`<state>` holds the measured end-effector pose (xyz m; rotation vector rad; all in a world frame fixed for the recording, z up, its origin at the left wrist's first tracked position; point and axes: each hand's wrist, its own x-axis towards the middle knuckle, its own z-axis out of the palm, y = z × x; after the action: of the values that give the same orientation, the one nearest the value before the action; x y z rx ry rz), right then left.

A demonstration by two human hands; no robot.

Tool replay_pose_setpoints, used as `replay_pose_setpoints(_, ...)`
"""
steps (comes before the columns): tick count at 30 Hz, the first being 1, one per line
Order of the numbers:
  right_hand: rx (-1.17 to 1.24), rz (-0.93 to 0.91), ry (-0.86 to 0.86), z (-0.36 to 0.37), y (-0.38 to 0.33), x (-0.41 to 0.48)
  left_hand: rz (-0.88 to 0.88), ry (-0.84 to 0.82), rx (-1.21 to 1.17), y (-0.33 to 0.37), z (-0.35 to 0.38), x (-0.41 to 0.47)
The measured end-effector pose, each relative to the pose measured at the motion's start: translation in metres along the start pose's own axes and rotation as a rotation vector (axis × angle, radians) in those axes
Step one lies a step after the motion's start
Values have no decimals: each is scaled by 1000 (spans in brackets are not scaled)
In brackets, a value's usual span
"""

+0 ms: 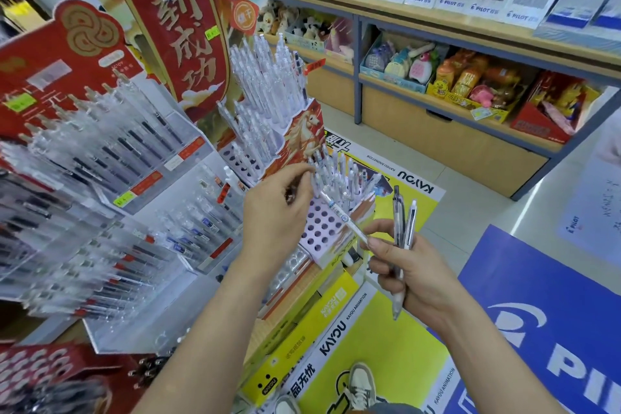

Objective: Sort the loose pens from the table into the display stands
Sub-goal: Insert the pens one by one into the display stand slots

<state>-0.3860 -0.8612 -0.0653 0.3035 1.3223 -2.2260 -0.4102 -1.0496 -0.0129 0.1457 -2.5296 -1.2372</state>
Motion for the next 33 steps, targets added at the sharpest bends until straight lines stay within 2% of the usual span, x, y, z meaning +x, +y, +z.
replay_pose_setpoints(2,-57,-6,-22,4,0,1,183,48,72,12,-10,-5)
replay_pose_setpoints(4,-157,-25,-42,12,-2,0,281,10,97,25,-15,-8)
replay_pose_setpoints(8,-392,-80,-15,28,-3,-2,191,-322,75,47,-2,-23)
replay_pose_setpoints(10,-479,-126,16,35,-1,0,102,-404,37,48,5,-28)
replay_pose_setpoints(13,-617,-192,52,41,2,1,-33,-354,-125,43,4,-28)
replay_pose_setpoints(17,-893,-283,118,44,5,3,-17,-384,-55,35,-1,-28)
replay_pose_setpoints(20,-1008,-338,151,44,8,2,-108,-378,-93,30,-5,-25)
replay_pose_setpoints(24,-855,-347,97,46,6,-1,-269,-318,-321,27,-10,-21)
replay_pose_setpoints(26,-663,-292,76,44,3,-2,-267,-247,-380,27,-15,-18)
replay_pose_setpoints(28,-440,-185,109,34,0,-1,-219,-106,-411,26,-26,-9)
replay_pose_setpoints(31,-257,-129,179,5,-3,1,-66,83,-267,19,-44,6)
replay_pose_setpoints(33,-180,-136,242,-9,-4,2,-9,27,-78,11,-41,10)
